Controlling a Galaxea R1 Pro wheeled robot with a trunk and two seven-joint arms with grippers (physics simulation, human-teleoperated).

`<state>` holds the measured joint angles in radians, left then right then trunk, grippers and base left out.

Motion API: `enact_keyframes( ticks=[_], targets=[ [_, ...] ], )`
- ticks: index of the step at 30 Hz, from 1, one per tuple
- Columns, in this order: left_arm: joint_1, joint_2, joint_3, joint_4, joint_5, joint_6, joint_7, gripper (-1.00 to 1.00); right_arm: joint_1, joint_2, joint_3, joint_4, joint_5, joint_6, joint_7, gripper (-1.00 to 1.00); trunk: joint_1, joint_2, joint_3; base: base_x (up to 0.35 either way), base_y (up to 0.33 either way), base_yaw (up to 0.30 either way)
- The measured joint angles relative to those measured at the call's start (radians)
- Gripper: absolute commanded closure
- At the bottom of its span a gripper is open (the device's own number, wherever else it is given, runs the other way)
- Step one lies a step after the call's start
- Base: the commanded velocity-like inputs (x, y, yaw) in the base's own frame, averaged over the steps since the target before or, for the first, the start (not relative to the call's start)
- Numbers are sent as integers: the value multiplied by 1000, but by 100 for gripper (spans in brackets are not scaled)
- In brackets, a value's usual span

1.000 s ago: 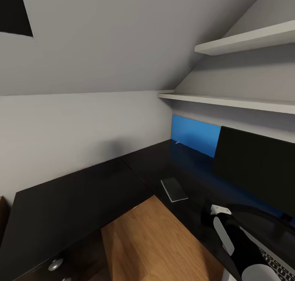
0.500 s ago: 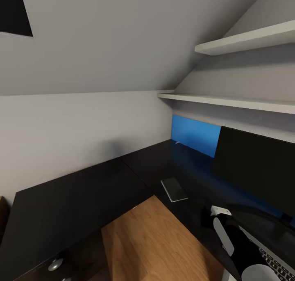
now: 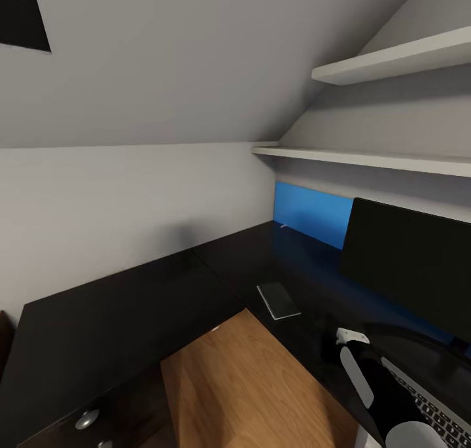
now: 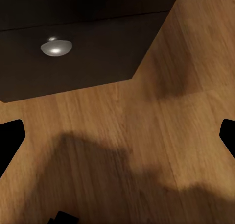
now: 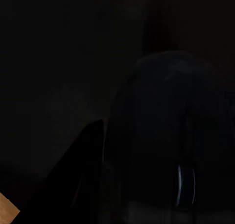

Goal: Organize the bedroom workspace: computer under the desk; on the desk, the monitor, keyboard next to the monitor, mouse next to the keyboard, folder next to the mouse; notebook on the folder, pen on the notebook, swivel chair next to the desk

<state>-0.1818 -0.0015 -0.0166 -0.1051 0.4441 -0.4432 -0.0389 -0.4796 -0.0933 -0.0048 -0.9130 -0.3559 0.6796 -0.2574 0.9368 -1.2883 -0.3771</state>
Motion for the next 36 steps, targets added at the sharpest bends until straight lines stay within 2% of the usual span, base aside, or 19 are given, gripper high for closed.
enact_keyframes(
  ticks=[19,24,33,36],
  targets=[
    [0,0,0,0,0,0,0,-100,0,0,0,0,-3,1,3,100,0,0,0,0,0,-4],
    [0,0,0,0,0,0,0,-100,0,0,0,-1,0,1,2,100,19,-35,-16,0,0,0],
    [0,0,0,0,0,0,0,-100,0,0,0,-1,0,1,2,100,19,-35,-16,0,0,0],
    [0,0,0,0,0,0,0,-100,0,0,0,-1,0,1,2,100,31,-56,-25,0,0,0]
  ],
)
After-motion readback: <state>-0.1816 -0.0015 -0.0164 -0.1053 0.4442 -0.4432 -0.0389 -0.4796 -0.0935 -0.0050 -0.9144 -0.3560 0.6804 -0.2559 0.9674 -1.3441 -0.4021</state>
